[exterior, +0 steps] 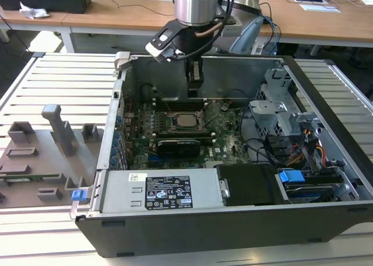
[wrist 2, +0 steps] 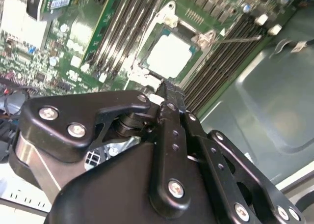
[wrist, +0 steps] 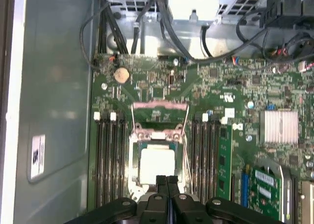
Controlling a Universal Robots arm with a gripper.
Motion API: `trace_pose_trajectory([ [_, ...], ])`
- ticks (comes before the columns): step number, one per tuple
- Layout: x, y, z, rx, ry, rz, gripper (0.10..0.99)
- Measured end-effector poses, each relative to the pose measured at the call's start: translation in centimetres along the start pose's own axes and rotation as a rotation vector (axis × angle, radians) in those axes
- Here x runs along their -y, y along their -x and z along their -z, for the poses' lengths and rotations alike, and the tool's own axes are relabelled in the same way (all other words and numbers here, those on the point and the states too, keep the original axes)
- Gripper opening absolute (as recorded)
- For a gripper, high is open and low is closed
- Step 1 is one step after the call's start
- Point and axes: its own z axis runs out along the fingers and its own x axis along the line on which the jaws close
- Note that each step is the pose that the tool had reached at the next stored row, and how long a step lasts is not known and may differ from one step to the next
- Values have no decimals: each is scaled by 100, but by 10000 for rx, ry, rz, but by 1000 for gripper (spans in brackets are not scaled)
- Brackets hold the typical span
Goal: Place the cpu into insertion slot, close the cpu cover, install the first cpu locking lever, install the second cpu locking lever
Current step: 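Close the cpu cover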
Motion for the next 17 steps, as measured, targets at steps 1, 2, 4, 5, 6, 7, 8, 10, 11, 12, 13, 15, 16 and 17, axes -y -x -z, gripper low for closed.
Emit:
trace_pose_trajectory([
  [1,-44,1,-3,0,-9,2,106],
  [2,-77,2,-4,1,-18,1,106],
  [4,-222,6,-13,3,-59,1,106],
  [5,-292,8,-17,3,-77,1,106],
  [6,-337,10,-19,3,-90,3,106],
  [7,-383,10,-22,3,-104,2,106],
  [8,-477,10,-28,18,-127,3,106],
  [10,-644,10,-37,35,-158,5,106],
  [11,-738,8,-44,31,-184,5,106],
  [12,-814,5,-47,32,-206,4,106],
  [13,-832,4,-48,34,-209,6,106],
  [15,-846,2,-76,33,-215,4,106],
  [16,-851,-1,-95,33,-220,4,106],
  [17,-859,-4,-123,32,-226,4,106],
])
